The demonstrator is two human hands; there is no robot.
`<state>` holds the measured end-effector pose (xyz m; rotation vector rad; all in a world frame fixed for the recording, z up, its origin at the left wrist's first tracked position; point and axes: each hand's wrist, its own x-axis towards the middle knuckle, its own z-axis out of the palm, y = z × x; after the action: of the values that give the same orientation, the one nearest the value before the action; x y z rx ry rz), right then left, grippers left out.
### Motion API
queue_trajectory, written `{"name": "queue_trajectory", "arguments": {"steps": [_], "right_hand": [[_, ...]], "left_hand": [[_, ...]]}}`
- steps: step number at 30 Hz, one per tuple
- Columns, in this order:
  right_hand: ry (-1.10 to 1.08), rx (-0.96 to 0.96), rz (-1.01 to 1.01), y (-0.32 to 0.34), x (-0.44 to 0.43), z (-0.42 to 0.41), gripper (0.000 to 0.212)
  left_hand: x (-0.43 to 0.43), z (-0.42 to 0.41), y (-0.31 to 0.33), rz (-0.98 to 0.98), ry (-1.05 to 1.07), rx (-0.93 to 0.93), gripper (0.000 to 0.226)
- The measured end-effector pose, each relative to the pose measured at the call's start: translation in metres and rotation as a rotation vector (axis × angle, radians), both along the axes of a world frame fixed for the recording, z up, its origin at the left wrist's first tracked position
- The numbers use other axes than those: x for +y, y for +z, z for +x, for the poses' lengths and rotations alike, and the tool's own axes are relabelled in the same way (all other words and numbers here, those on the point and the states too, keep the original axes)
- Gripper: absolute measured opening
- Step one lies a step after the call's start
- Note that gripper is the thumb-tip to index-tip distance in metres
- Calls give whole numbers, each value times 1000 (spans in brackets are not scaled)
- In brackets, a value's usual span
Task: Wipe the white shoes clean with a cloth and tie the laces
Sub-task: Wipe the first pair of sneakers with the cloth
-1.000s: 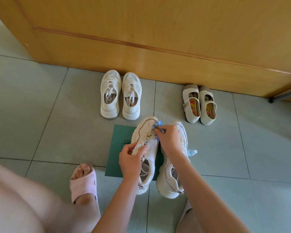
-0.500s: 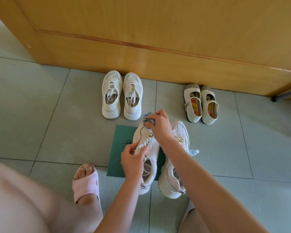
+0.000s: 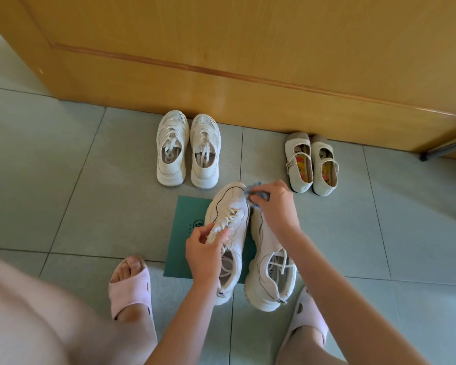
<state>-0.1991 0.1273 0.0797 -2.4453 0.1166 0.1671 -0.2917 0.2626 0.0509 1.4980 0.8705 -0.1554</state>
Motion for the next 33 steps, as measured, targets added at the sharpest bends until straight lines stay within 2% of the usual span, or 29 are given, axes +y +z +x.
{"name": "queue_trajectory", "arguments": {"steps": [3,7,9,11,14,16,19,20,22,24,27,33], "right_hand": [[-65,-75,92,2,16,12,25],[136,32,72,-10,36,11,26],[190,28,-5,-18,34,13,23],[140,17,-60,-21,25,23,22],[-37,53,-29,-23,11,39,19],[-11,33,-7,-19,14,42,18],[299,61,31,-6,40,40,20],[463,96,-53,-7,52,38,20],[739,145,-345,-13,72,34,24],[824,150,-509,-20,78,37,27],[760,138,-507,-23,74,49,28],[437,77,-428,-36,51,61,23]], "left_hand": [[0,1,2,-1,9,12,28],[-1,2,2,4,18,9,28],[-2,2,3,9,16,6,27],[-3,3,2,19,7,6,26],[-2,2,2,20,5,2,25],[-2,1,2,21,8,4,24],[-3,1,3,30,14,2,24],[-3,1,3,32,19,1,24],[-3,1,5,35,22,-2,23],[-4,1,6,43,22,-4,22],[-6,2,7,41,41,-6,21],[-6,2,7,33,57,-11,23]]}}
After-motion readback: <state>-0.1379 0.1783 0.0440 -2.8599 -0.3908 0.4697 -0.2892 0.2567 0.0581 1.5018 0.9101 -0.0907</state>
